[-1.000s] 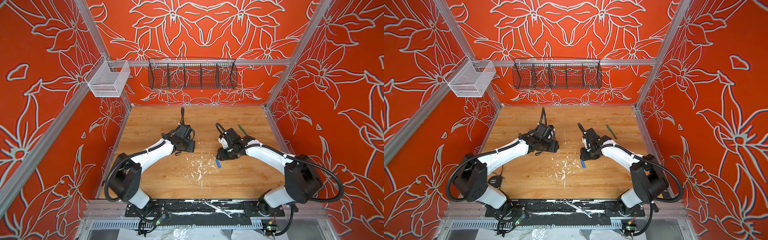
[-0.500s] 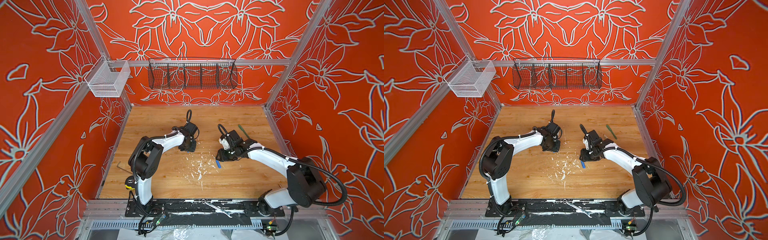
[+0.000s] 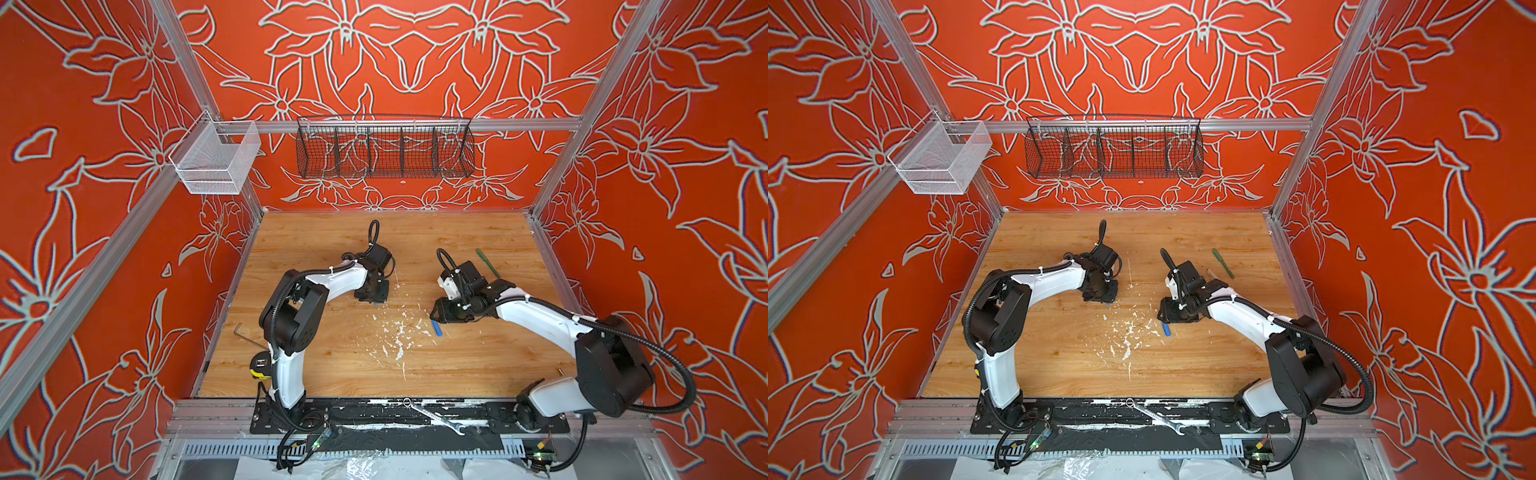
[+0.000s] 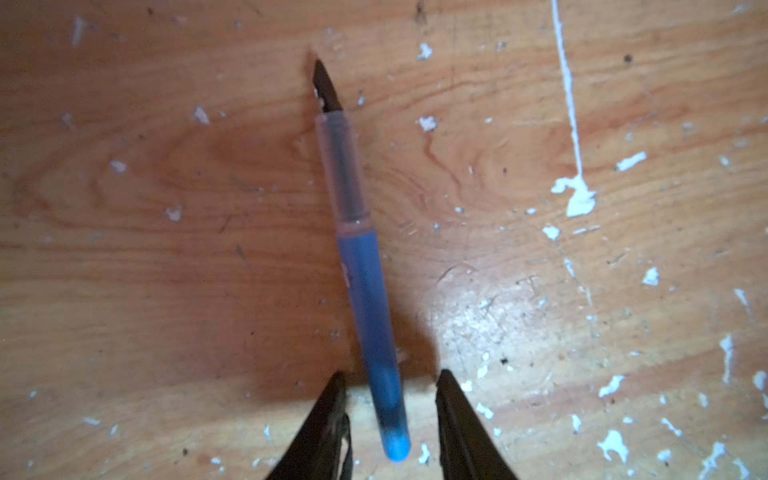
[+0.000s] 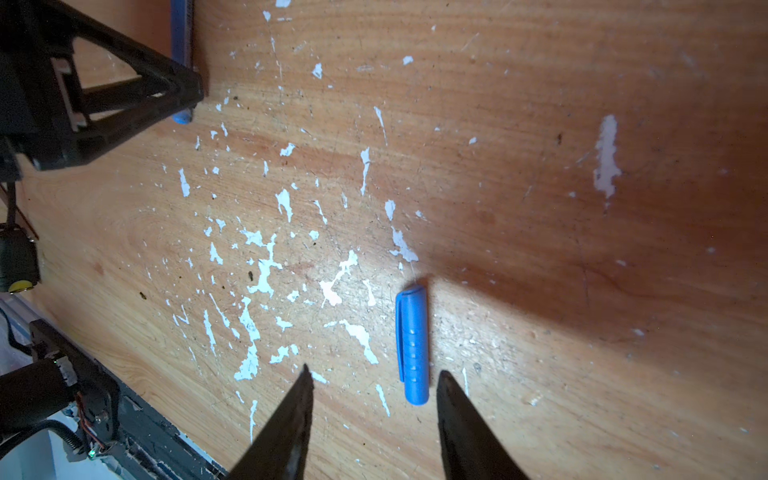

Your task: Insert the pens into the pen caps

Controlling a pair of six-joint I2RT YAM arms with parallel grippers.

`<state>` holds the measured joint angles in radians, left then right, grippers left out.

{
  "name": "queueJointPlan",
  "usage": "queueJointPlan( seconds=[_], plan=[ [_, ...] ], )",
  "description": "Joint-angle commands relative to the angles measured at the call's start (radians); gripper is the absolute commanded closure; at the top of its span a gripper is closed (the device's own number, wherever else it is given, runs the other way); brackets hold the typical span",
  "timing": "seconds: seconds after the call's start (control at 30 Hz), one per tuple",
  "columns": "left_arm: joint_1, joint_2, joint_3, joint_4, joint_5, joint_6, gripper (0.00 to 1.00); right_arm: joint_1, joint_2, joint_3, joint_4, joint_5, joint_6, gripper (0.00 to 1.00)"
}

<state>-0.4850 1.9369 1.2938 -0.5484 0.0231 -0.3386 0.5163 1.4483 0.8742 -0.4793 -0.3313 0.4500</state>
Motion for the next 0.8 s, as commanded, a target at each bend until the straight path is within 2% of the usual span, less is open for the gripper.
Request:
queueJointPlan(
  seconds=[0.0, 0.27, 0.5, 0.6, 0.77],
  plan=[
    [0.002, 0.034, -0.018, -0.012, 0.012, -0.005, 0.66, -0.003, -0.016, -0.011, -0.007, -0.008, 0.009, 0.51],
    [0.002, 0.044, -0.031, -0.021, -0.021, 0.016, 0.83, -0.003, -0.007, -0.004, -0.024, -0.004, 0.006, 0.50],
    [0.002, 0.003, -0.080, 0.026, 0.012, 0.077, 0.91, 0.002, 0.039, 0.027, -0.114, 0.046, -0.067, 0.50],
    [0.000, -0.020, -0.101, 0.041, 0.030, 0.107, 0.99, 0.005, 0.082, 0.054, -0.142, 0.045, -0.092, 0.50],
    [0.000, -0.104, -0.160, 0.090, 0.050, 0.137, 1.00, 0.010, 0.145, 0.095, -0.154, 0.041, -0.123, 0.51]
  ],
)
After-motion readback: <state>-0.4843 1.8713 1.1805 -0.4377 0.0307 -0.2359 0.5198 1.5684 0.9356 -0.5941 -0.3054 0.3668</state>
